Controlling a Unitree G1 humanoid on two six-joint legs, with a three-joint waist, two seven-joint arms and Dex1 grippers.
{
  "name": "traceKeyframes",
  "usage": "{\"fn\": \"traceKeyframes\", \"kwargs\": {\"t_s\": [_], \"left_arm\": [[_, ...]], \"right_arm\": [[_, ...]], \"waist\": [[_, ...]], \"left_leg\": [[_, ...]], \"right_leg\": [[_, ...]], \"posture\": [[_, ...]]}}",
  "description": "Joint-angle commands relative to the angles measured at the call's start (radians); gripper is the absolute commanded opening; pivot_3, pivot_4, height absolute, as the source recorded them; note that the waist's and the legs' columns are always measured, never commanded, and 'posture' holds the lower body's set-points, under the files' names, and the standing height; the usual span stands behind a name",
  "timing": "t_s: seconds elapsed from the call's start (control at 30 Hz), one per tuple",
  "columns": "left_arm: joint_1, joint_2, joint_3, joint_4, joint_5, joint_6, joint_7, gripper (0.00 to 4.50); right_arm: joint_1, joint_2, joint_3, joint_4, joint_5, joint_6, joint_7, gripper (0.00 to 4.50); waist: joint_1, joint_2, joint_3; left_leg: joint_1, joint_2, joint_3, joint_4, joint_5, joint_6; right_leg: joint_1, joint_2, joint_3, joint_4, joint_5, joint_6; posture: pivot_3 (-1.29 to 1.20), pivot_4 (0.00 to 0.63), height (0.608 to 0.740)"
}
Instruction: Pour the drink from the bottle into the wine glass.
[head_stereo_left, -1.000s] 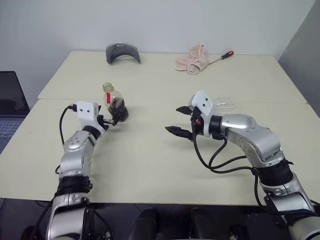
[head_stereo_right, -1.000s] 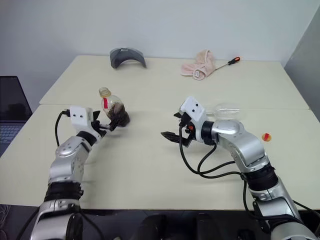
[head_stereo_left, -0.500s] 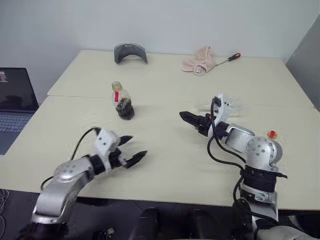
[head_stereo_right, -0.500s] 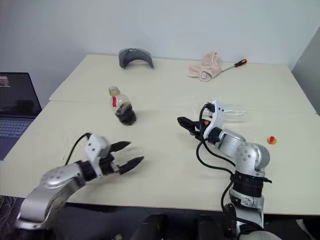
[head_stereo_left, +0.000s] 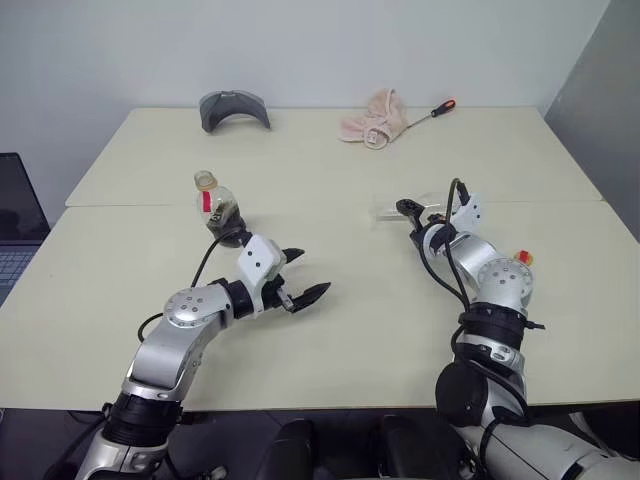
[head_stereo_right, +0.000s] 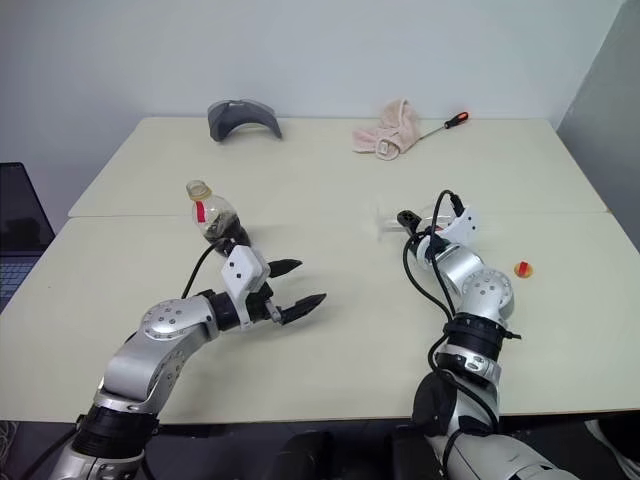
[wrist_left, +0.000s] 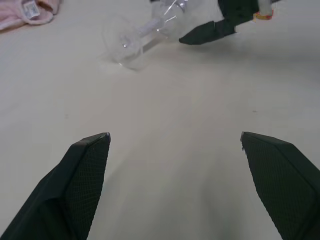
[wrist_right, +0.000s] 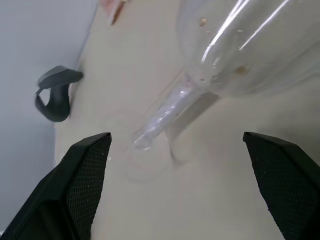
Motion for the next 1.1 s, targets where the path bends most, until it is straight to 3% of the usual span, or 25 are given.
{"fn": "traceKeyframes", "kwargs": {"t_s": [0.03,0.5,0.77,0.9,0.97,1.1], "left_arm": [[-0.034,-0.027,-0.003,0.004,0.018,-0.039,0.011,4.47],[-0.033,-0.044,-0.001,0.0,0.038,-0.041,0.01,4.47],[-0.027,-0.041,0.008,-0.008,0.04,-0.037,0.016,4.5],[-0.014,-0.037,0.011,-0.011,0.043,-0.038,0.018,4.5],[-0.011,-0.035,0.015,-0.011,0.043,-0.038,0.021,4.5],[-0.004,-0.024,0.029,-0.005,0.043,-0.043,0.022,4.5]], "right_arm": [[-0.066,0.03,0.006,0.056,0.04,-0.084,-0.017,4.5],[-0.199,-0.006,0.007,0.48,0.009,-0.514,0.012,4.5],[-0.189,-0.019,0.119,0.515,-0.083,-0.579,0.048,1.67],[-0.148,-0.028,0.208,0.418,-0.134,-0.609,0.122,0.43],[-0.119,-0.029,0.295,0.322,-0.178,-0.637,0.207,0.15],[-0.028,-0.037,0.529,0.161,-0.337,-0.735,0.391,0.15]], "waist": [[0.0,0.0,0.0],[-0.004,0.0,0.0],[-0.004,0.0,0.0],[-0.003,0.0,0.0],[0.004,0.0,0.0],[0.001,0.0,0.0]], "left_leg": [[0.0,0.0,0.0,0.0,0.0,0.0],[0.001,0.002,0.003,0.0,0.0,0.0],[0.003,0.005,0.007,0.0,0.0,0.0],[0.004,0.008,0.01,0.0,0.0,0.0],[0.004,0.008,0.01,0.0,0.0,0.0],[0.003,0.008,0.011,0.0,0.0,0.0]], "right_leg": [[0.0,0.0,0.0,0.0,0.0,0.0],[0.0,0.003,0.004,0.0,0.0,0.0],[0.0,0.006,0.008,0.0,0.0,0.0],[0.0,0.007,0.01,0.0,0.0,0.0],[0.0,0.008,0.01,0.0,0.0,0.0],[-0.001,0.009,0.011,0.0,0.0,0.0]], "posture": [[0.0,0.15,0.74],[0.0,0.15,0.74],[0.0,0.15,0.74],[0.0,0.15,0.74],[0.0,0.15,0.74],[0.0,0.15,0.74]]}}
